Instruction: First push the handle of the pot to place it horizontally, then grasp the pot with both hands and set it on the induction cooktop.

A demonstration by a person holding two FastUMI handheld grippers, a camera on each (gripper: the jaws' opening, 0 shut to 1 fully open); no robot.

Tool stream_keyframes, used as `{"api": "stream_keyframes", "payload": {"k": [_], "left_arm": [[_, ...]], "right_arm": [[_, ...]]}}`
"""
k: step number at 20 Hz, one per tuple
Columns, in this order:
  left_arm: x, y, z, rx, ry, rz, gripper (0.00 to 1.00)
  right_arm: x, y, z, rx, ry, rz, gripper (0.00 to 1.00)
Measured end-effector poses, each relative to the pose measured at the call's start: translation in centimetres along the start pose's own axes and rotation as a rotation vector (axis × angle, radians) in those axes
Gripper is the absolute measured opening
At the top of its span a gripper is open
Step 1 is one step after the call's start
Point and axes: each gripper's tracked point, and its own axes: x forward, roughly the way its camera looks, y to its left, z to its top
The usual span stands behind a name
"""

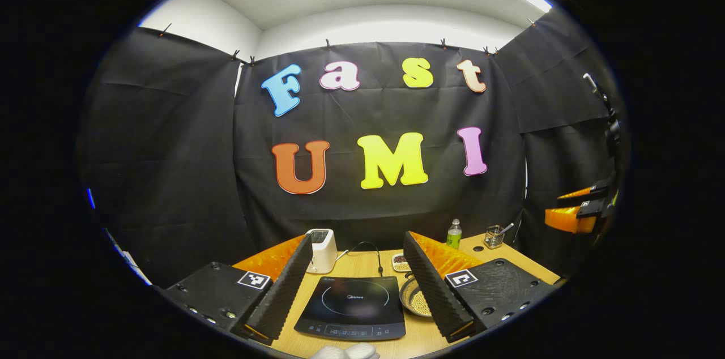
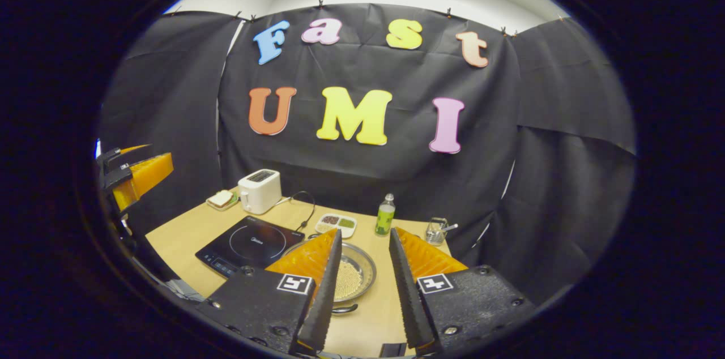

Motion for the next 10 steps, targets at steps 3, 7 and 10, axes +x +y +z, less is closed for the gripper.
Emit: {"api": "stream_keyframes", "payload": {"k": [3,7,10], "left_arm": [[-0.4,0.2,-0.4,-0.014,0.008,0.018,0.96],[-0.9,0.7,-0.7,-0.030,0.014,0.045,0.96],[-1.3,1.3,-1.1,-0.032,0.026,0.069,0.96]], "right_arm": [[1.5,1.9,-2.9,-0.040,0.086,0.063,0.37],[3.7,4.9,-7.9,-0.091,0.218,0.156,0.12],[5.2,6.7,-11.8,-0.129,0.309,0.220,0.04]]}}
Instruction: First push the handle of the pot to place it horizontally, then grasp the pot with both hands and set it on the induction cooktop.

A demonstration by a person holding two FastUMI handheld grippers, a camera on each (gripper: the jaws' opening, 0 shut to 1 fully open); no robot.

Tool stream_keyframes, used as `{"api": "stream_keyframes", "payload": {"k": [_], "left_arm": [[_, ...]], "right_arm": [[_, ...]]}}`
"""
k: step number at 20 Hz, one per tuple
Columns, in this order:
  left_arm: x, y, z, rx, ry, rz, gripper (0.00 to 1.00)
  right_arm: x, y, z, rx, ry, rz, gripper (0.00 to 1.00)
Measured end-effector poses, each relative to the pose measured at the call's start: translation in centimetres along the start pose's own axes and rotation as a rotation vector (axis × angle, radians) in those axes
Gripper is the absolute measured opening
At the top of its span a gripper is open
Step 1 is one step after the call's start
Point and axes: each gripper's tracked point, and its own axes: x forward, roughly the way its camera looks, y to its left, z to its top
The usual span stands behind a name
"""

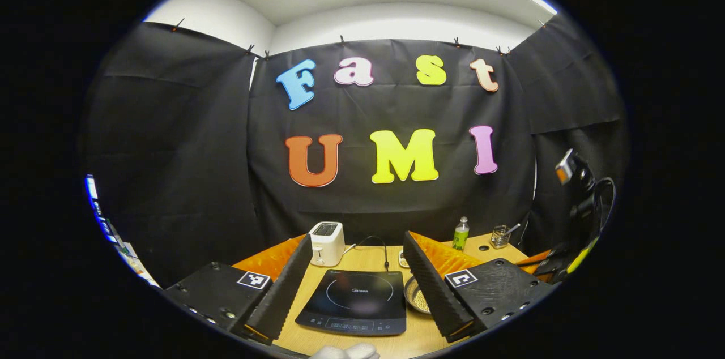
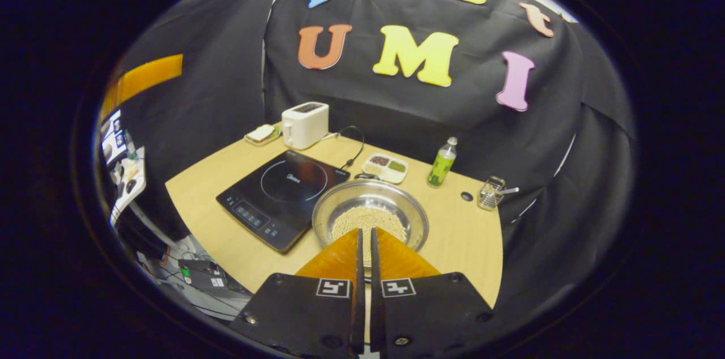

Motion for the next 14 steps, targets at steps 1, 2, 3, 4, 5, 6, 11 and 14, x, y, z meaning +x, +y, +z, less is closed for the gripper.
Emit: {"api": "stream_keyframes", "payload": {"k": [1,2,3,4,5,6,11,14], "left_arm": [[-0.1,0.2,-0.1,-0.004,0.006,0.009,0.96],[-0.2,0.4,-0.2,-0.011,0.009,0.019,0.96],[-0.4,0.6,-0.1,-0.017,0.012,0.030,0.96],[-0.5,0.8,-0.2,-0.023,0.015,0.039,0.96],[-0.7,0.9,-0.2,-0.026,0.017,0.047,0.96],[-1.0,1.1,-0.1,-0.026,0.016,0.054,0.96],[-1.5,1.9,-0.5,-0.020,0.035,0.092,0.96],[-1.6,2.3,-0.7,-0.018,0.043,0.111,0.96]], "right_arm": [[0.9,0.4,-1.2,0.008,0.030,0.025,0.06],[1.9,0.6,-2.1,0.018,0.054,0.037,0.03],[2.7,1.0,-3.3,0.016,0.087,0.050,0.02],[3.6,1.3,-4.2,0.016,0.115,0.061,0.04],[4.6,1.6,-5.4,0.019,0.140,0.074,0.01],[5.6,1.7,-6.6,0.025,0.176,0.084,0.04],[8.8,2.8,-11.4,0.056,0.303,0.108,0.00],[10.2,3.0,-12.5,0.051,0.331,0.114,0.04]]}}
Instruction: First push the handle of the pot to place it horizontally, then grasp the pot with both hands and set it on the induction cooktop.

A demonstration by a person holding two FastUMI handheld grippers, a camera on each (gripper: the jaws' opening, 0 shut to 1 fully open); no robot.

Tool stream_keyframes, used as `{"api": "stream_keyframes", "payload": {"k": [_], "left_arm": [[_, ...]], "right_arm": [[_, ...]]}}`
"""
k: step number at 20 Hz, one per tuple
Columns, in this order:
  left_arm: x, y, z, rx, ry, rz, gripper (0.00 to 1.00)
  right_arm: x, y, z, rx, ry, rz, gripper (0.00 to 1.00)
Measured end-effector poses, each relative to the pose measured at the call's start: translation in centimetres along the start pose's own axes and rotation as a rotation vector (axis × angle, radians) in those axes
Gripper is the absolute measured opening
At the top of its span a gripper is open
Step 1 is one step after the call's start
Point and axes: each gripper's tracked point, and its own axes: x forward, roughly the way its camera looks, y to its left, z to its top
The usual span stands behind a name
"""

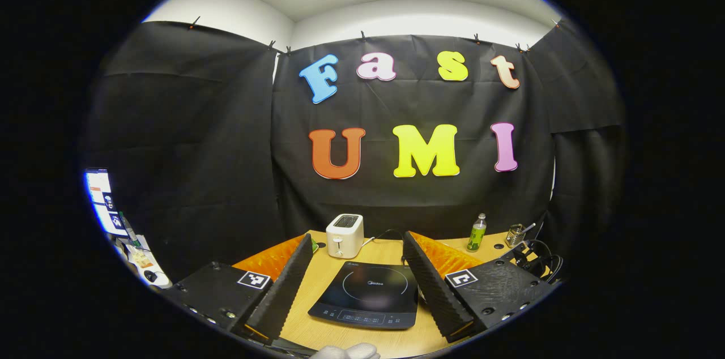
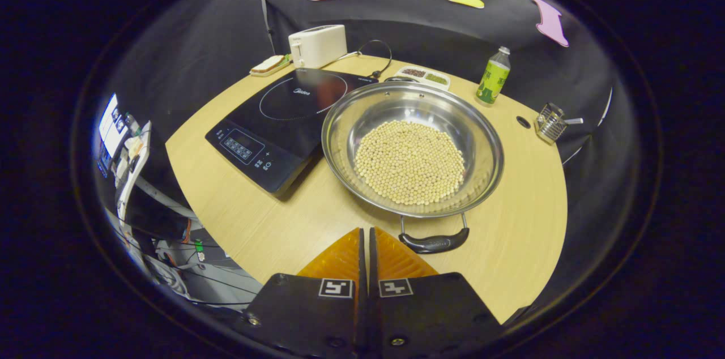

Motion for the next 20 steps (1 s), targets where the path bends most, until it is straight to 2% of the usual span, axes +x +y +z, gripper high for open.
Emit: {"api": "stream_keyframes", "payload": {"k": [1,5,8,9,20], "left_arm": [[-0.1,0.0,-0.1,0.000,0.007,0.002,0.96],[0.1,-0.1,-0.1,0.009,0.017,0.016,0.96],[0.2,-0.4,-0.2,0.010,0.020,0.020,0.96],[0.3,-0.5,-0.2,0.009,0.024,0.020,0.96],[2.1,-1.5,-0.9,0.018,0.045,0.039,0.96]], "right_arm": [[0.5,-0.1,-0.1,-0.004,0.010,-0.001,0.00],[1.6,-0.5,-0.3,0.009,0.020,0.009,0.04],[2.1,-1.3,-0.4,0.017,0.031,0.006,0.04],[2.3,-1.6,-0.5,0.019,0.035,0.002,0.00],[2.3,-4.2,-1.2,0.062,0.045,0.027,0.01]]}}
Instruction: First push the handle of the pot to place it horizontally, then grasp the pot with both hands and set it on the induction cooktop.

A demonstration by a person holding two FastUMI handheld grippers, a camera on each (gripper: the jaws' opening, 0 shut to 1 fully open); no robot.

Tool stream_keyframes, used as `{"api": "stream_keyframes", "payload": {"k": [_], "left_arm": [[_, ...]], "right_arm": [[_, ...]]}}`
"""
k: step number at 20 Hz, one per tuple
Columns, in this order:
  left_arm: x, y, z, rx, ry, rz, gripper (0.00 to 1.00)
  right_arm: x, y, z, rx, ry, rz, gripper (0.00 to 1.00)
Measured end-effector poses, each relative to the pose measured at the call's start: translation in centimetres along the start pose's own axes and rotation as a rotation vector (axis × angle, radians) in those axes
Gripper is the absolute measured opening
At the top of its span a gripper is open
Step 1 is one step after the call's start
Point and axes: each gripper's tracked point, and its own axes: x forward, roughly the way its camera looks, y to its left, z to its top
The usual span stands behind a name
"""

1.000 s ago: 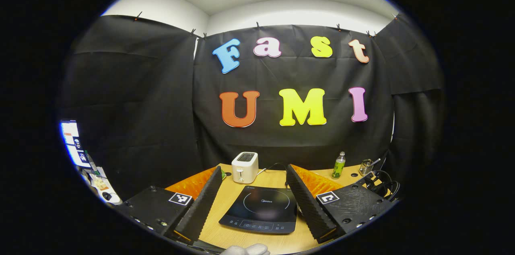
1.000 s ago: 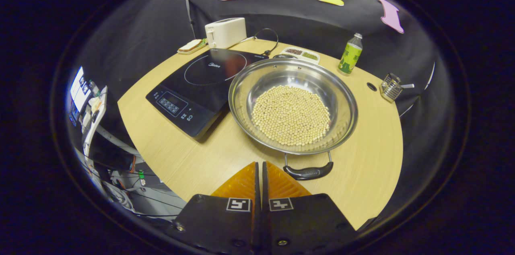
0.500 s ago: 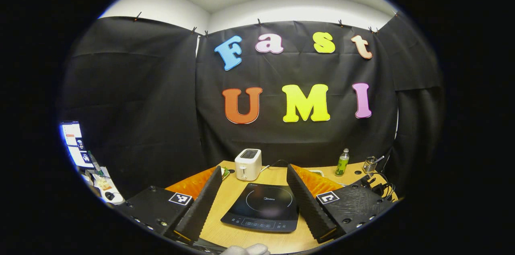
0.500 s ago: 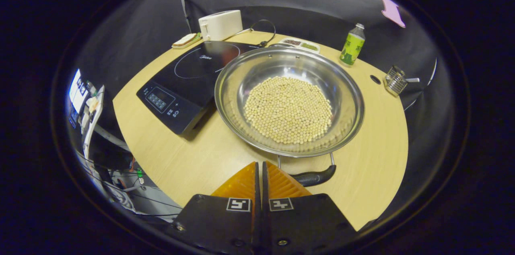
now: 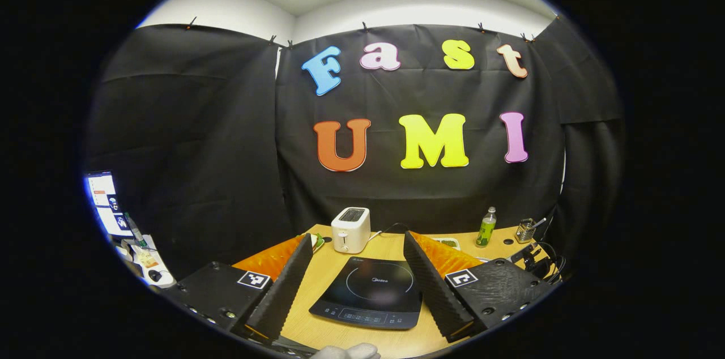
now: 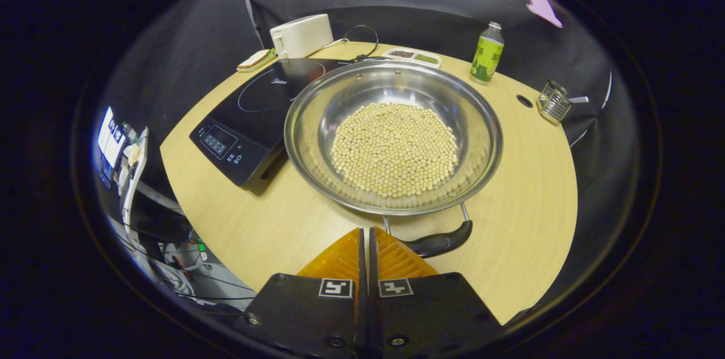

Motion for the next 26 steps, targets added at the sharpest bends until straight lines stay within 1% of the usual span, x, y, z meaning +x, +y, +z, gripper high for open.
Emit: {"api": "stream_keyframes", "payload": {"k": [7,8,9,11,12,13,16,17,18,21,22,23,26], "left_arm": [[0.9,-2.5,-0.2,0.005,0.017,0.000,0.97],[1.0,-2.7,-0.1,0.005,0.016,0.004,0.96],[1.0,-3.0,-0.1,0.004,0.018,0.008,0.96],[1.2,-3.8,-0.2,0.001,0.025,0.018,0.96],[1.3,-4.0,-0.4,0.001,0.029,0.024,0.96],[1.3,-4.2,-0.4,0.002,0.032,0.028,0.96],[1.2,-5.0,-0.6,0.009,0.039,0.046,0.96],[1.3,-5.4,-0.6,0.009,0.042,0.052,0.96],[1.2,-5.7,-0.7,0.009,0.043,0.056,0.96],[1.2,-6.7,-0.9,0.015,0.052,0.076,0.96],[1.2,-7.1,-1.0,0.017,0.055,0.083,0.96],[1.1,-7.4,-1.0,0.020,0.059,0.090,0.96],[1.0,-8.4,-1.3,0.022,0.073,0.106,0.97]], "right_arm": [[-0.1,-2.4,-0.1,-0.012,0.002,0.013,0.00],[-0.1,-2.8,0.0,-0.016,0.005,0.017,0.04],[-0.2,-3.2,0.0,-0.022,0.007,0.021,0.04],[-0.2,-4.2,0.1,-0.028,0.008,0.027,0.04],[-0.2,-4.6,0.2,-0.031,0.010,0.030,0.01],[-0.2,-5.1,0.2,-0.034,0.009,0.032,0.04],[-0.2,-6.5,0.5,-0.036,0.007,0.041,0.04],[-0.1,-6.9,0.7,-0.034,0.006,0.046,0.01],[-0.2,-7.3,0.8,-0.033,0.004,0.051,0.04],[0.0,-8.5,1.0,-0.048,0.004,0.066,0.04],[0.0,-9.0,1.0,-0.054,0.004,0.069,0.01],[0.1,-9.5,1.0,-0.060,0.008,0.074,0.04],[0.3,-10.8,1.5,-0.072,0.009,0.089,0.04]]}}
